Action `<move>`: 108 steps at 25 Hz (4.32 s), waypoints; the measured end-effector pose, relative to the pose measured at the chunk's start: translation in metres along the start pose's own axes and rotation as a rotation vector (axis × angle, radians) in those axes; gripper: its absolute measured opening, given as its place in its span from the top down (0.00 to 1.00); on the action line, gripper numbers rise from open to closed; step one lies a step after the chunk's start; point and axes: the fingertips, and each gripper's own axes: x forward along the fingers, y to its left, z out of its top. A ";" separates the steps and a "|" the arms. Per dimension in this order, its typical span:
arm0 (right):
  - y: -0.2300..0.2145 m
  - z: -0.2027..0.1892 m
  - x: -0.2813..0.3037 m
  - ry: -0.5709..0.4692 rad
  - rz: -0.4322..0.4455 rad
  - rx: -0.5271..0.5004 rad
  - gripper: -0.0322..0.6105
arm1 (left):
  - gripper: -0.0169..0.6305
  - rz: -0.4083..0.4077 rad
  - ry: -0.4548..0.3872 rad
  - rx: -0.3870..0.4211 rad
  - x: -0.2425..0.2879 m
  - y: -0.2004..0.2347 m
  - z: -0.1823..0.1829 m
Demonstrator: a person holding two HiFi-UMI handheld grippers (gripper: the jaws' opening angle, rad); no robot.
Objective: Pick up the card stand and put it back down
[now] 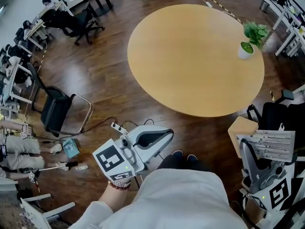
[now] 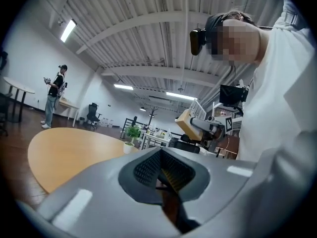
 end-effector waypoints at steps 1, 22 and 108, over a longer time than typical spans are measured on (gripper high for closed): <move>0.000 0.000 -0.003 0.003 0.000 -0.007 0.85 | 0.98 0.004 0.002 -0.001 0.002 -0.002 -0.001; 0.007 -0.016 -0.075 -0.024 0.050 -0.025 0.85 | 0.98 -0.082 0.116 0.163 0.076 -0.084 -0.011; -0.324 -0.334 0.337 0.388 0.348 0.006 0.85 | 0.98 0.223 0.104 -0.016 0.179 0.186 0.037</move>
